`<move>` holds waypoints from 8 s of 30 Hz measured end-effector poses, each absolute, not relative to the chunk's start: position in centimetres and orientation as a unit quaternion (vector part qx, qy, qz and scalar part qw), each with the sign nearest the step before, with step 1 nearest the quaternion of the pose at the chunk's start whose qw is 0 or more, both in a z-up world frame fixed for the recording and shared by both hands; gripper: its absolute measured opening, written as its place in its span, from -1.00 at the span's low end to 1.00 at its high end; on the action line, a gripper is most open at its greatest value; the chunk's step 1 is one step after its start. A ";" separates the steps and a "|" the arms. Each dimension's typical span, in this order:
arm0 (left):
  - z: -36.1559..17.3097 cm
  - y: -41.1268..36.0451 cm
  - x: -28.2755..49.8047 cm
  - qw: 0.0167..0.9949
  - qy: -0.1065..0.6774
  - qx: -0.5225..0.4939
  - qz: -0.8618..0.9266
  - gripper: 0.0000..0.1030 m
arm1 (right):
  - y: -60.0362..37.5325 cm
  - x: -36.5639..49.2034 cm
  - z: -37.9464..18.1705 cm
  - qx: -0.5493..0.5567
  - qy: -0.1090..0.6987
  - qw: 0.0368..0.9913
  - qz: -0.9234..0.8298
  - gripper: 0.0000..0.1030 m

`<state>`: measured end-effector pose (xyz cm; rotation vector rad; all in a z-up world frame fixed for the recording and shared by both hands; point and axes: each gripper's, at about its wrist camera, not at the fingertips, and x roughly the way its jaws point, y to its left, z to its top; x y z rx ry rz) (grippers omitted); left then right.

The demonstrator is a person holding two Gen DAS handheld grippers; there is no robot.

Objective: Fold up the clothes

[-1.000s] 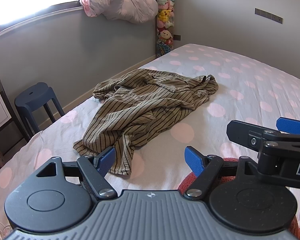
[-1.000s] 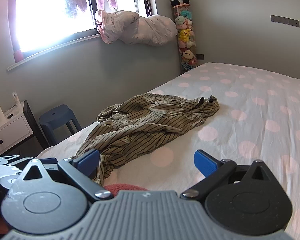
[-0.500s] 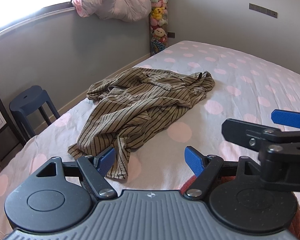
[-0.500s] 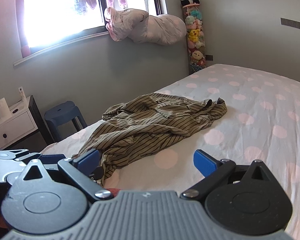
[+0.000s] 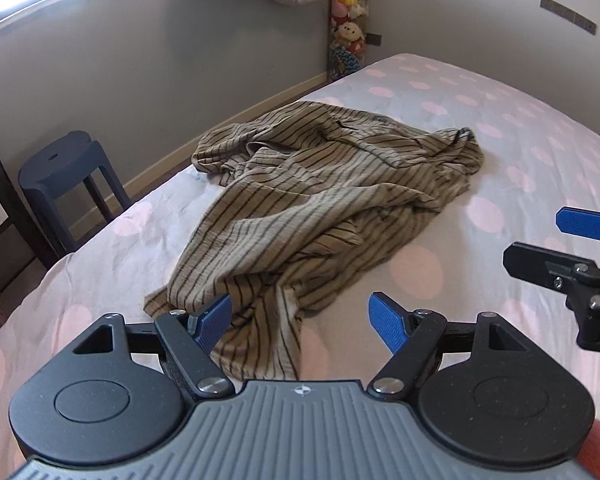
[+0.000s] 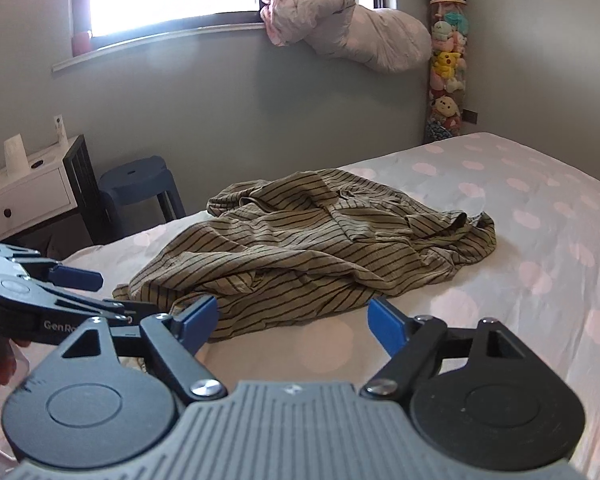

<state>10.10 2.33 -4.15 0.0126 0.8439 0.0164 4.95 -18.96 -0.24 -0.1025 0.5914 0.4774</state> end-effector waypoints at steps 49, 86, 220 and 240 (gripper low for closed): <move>4.7 -18.4 5.2 0.882 0.357 0.016 -0.308 -1.00 | -37.3 -1.9 5.5 -0.027 0.162 0.985 -0.055 -1.00; 0.0 -25.3 0.0 0.840 0.421 0.126 -0.317 -0.36 | -48.5 -20.0 -0.4 0.038 0.299 0.935 -0.185 -0.39; -3.7 -19.5 6.6 0.763 0.553 0.166 -0.290 -0.67 | -56.1 -19.6 -1.7 0.057 0.455 0.871 -0.177 -0.63; -4.6 -19.9 15.7 0.810 0.513 0.152 -0.241 -0.30 | -52.9 -11.2 -3.5 0.071 0.420 0.898 -0.107 0.00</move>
